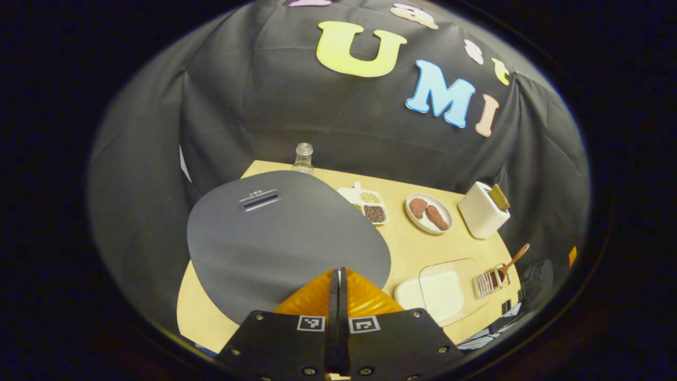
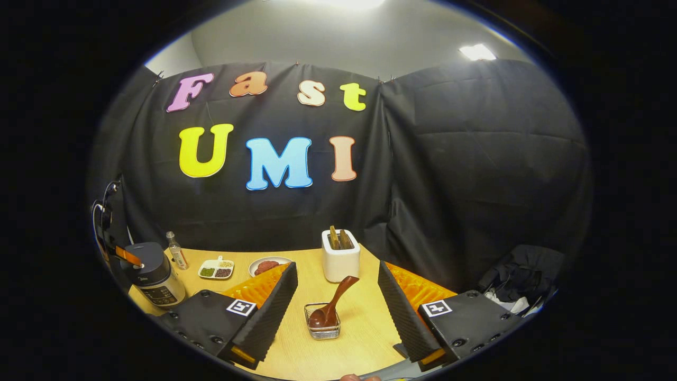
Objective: Close the left gripper, press the button to open the rice cooker; take a wooden spoon from the chopstick holder with the right hand, scoop a spoonful of rice and pour it into the rice cooker, then put the wooden spoon back into the chopstick holder.
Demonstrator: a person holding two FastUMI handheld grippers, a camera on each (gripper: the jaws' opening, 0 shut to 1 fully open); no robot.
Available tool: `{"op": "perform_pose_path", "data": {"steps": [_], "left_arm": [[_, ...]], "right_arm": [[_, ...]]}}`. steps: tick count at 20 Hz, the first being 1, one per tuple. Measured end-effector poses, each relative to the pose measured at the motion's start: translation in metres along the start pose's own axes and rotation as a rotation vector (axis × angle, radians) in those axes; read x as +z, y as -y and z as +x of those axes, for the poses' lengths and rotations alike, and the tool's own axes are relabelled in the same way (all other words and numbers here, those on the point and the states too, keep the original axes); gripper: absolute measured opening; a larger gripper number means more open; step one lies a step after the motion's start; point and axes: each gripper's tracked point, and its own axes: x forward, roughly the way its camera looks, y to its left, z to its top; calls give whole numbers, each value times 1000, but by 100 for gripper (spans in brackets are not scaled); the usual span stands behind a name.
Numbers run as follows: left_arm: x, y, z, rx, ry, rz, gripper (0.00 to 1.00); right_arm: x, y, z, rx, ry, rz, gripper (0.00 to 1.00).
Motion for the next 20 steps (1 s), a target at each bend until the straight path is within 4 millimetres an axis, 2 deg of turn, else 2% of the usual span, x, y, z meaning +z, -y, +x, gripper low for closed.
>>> {"op": "perform_pose_path", "data": {"steps": [8, 13, 16, 18, 20], "left_arm": [[-4, -1, 5, -12, -11, -19, 2], [-4, -2, 5, 0, -16, -11, 5], [-1, -3, 2, 7, 21, -46, 2], [2, -4, -4, 25, 57, -27, 2], [27, -2, -26, 54, 158, 34, 2]], "right_arm": [[-3, -8, 5, 24, -3, -14, 98], [-3, -4, 4, 24, 1, -11, 98], [1, 0, 3, 19, 14, -6, 98], [4, 3, 2, 14, 27, 1, 98], [6, 6, 0, 6, 40, 5, 98]]}}
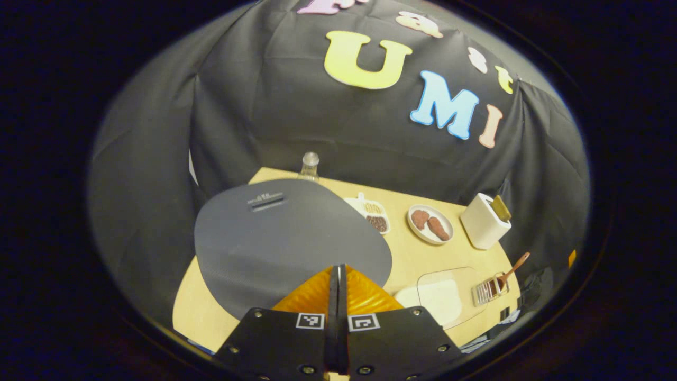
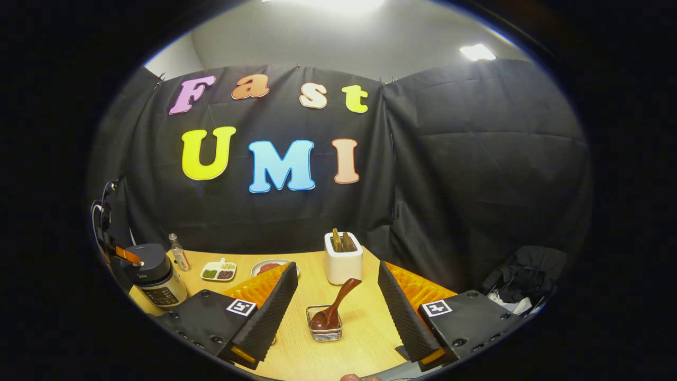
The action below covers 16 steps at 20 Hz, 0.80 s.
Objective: Close the left gripper, press the button to open the rice cooker; take a wooden spoon from the chopstick holder with the right hand, scoop a spoonful of rice and pour it into the rice cooker, then put the wooden spoon back into the chopstick holder.
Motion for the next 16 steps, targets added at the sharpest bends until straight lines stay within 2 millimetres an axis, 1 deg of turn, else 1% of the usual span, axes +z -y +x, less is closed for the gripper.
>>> {"op": "perform_pose_path", "data": {"steps": [1, 3, 4, 5, 6, 7, 8, 11, 12, 13, 14, 16], "left_arm": [[20, 1, -9, 20, 60, 34, 2], [65, 3, -38, 56, 181, 79, 2], [84, 6, -54, 65, 241, 87, 0], [98, 9, -70, 59, 291, 85, 2], [107, 15, -84, 35, 319, 69, 2], [112, 16, -97, 24, 344, 53, 0], [115, 18, -109, 18, 366, 45, 3], [116, 15, -134, 30, 443, 88, 1], [113, 14, -141, 53, 464, 115, 0], [109, 13, -148, 77, 470, 139, 1], [104, 16, -152, 93, 472, 153, 1], [100, 28, -163, 77, 474, 145, 1]], "right_arm": [[-1, 1, -1, -3, 0, 3, 98], [-3, 2, 0, -2, -4, 11, 98], [-4, 1, 0, 1, -8, 16, 99], [-5, -1, 2, 3, -11, 22, 98], [-5, -2, 4, 7, -13, 26, 98], [-5, -3, 6, 10, -12, 29, 98], [-4, -2, 7, 13, -11, 27, 97], [-3, -3, 12, 22, -11, 18, 98], [-3, -4, 15, 26, -11, 13, 98], [-3, -5, 19, 33, -12, 7, 98], [-3, -7, 22, 40, -15, 1, 98], [-5, -8, 29, 51, -28, -4, 97]]}}
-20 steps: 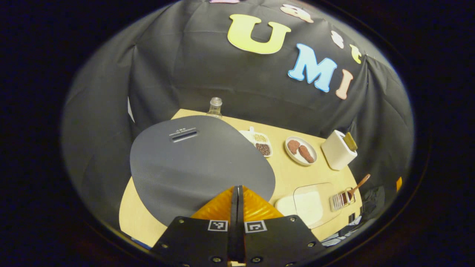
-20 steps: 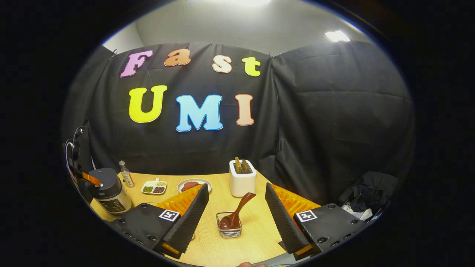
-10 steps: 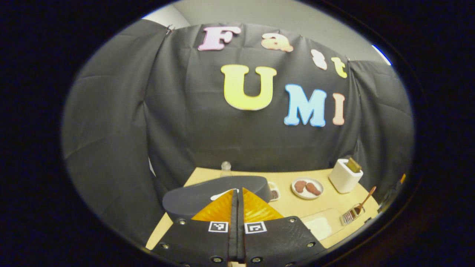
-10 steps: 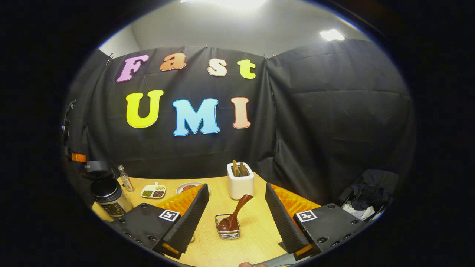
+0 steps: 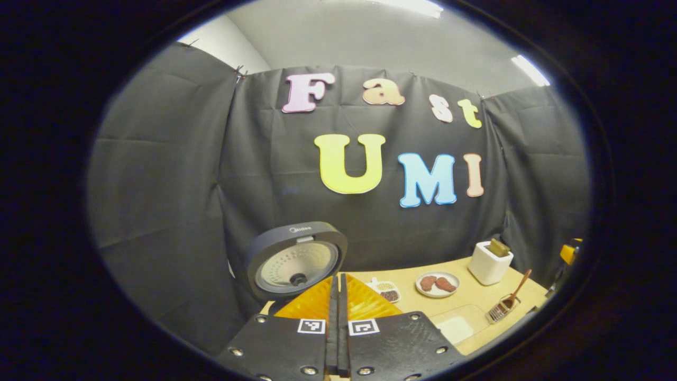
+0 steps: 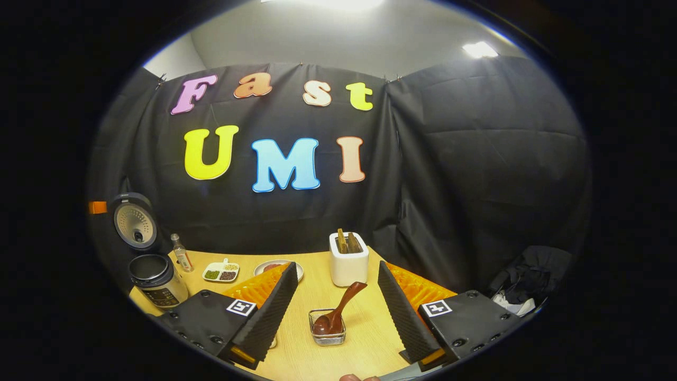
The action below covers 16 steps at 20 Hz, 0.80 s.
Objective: Close the left gripper, press the button to open the rice cooker; take a wooden spoon from the chopstick holder with the right hand, scoop a spoonful of rice and pour it into the rice cooker, then put the wooden spoon back into the chopstick holder.
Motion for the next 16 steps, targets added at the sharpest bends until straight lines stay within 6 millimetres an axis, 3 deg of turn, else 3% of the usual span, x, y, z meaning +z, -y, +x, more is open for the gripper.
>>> {"op": "perform_pose_path", "data": {"steps": [1, 5, 8, 16], "left_arm": [[1, 7, 0, -11, 11, -7, 0], [8, 28, -12, -13, 50, 3, 56], [-1, 34, -14, 26, 28, 11, 98], [-8, 49, -6, 103, -9, 4, 97]], "right_arm": [[-1, -1, 4, 6, -10, 1, 98], [-7, -1, 24, 17, -68, 8, 98], [-13, 0, 44, 31, -109, 14, 98], [-55, -2, 96, 87, -281, 79, 98]]}}
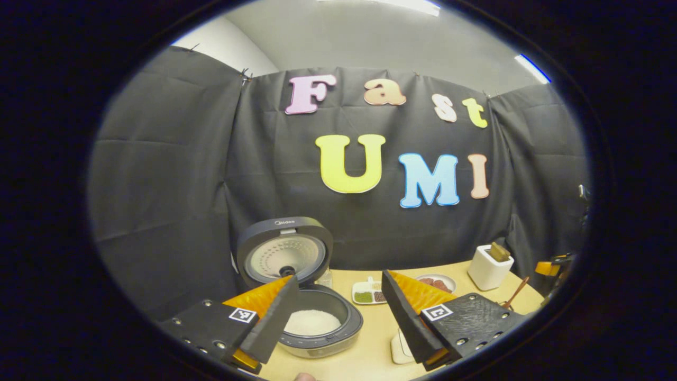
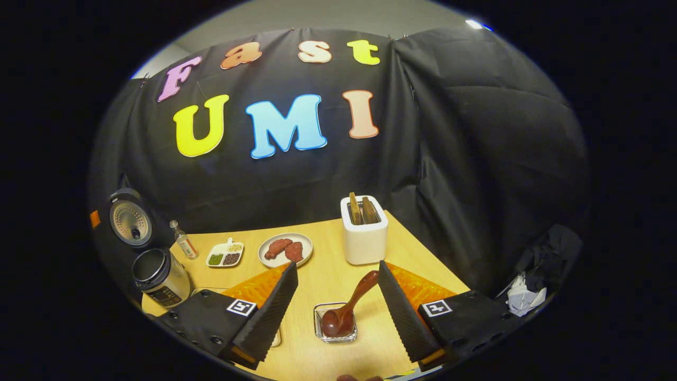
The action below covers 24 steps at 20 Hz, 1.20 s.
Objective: Close the left gripper, press the button to open the rice cooker; take a wooden spoon from the chopstick holder with the right hand, scoop a spoonful of rice and pour it into the rice cooker, then put the wooden spoon back into the chopstick holder.
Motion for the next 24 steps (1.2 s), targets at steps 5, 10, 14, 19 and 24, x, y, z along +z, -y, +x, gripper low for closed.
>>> {"op": "perform_pose_path", "data": {"steps": [5, 10, 14, 19, 24], "left_arm": [[-12, 18, 3, 14, -31, -21, 97], [-31, 18, -2, 43, -71, 4, 99], [-47, 5, -5, 83, -117, -29, 99], [-49, -7, -13, 156, -130, -20, 99], [-51, 4, -23, 192, -156, 1, 97]], "right_arm": [[-38, 8, 29, 0, -134, 69, 93], [-74, 19, 54, -31, -254, 144, 98], [-87, 25, 77, -22, -298, 190, 98], [-93, 20, 111, 11, -309, 188, 98], [-100, 20, 139, 54, -337, 201, 98]]}}
